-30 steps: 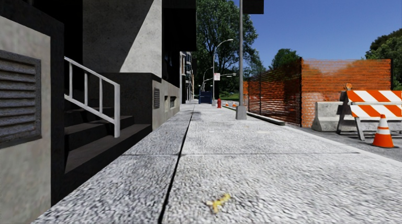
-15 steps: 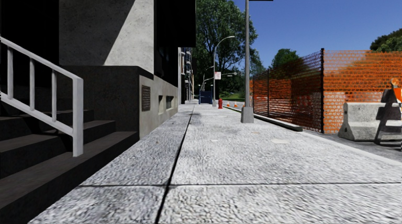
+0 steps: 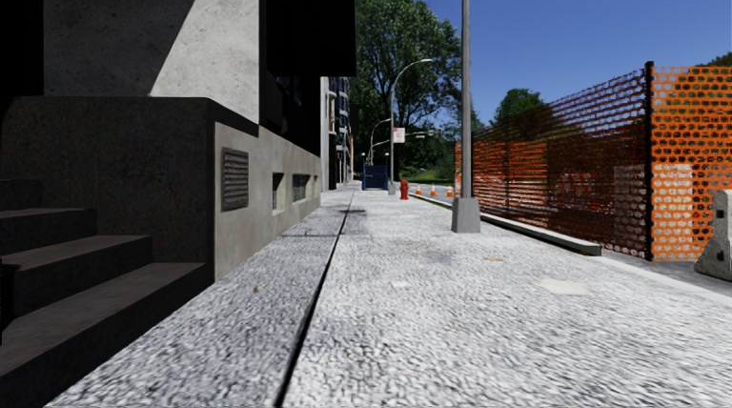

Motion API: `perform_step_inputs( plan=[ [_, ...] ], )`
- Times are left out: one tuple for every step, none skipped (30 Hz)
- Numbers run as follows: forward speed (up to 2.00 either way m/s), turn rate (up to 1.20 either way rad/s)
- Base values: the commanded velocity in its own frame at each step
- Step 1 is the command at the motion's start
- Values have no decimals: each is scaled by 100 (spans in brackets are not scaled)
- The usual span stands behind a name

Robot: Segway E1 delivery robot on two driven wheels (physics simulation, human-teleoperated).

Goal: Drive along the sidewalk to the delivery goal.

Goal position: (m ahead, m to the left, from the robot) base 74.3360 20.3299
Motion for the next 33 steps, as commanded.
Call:
perform_step_inputs(
  plan=[
    [200, 0],
    [200, 0],
    [200, 0],
    [200, 0],
    [200, 0],
    [200, 0],
    [200, 0],
    [200, 0],
    [200, 0],
    [200, 0],
    [200, 0],
    [200, 0],
    [200, 0],
    [200, 0],
    [200, 0],
    [200, 0],
    [200, 0],
    [200, 0],
    [200, 0],
    [200, 0],
    [200, 0],
    [200, 0],
    [200, 0],
    [200, 0],
    [200, 0],
    [200, 0],
    [200, 0],
    [200, 0],
    [200, 0],
    [200, 0],
    [200, 0],
    [200, 0],
    [200, 0]
  ],
)
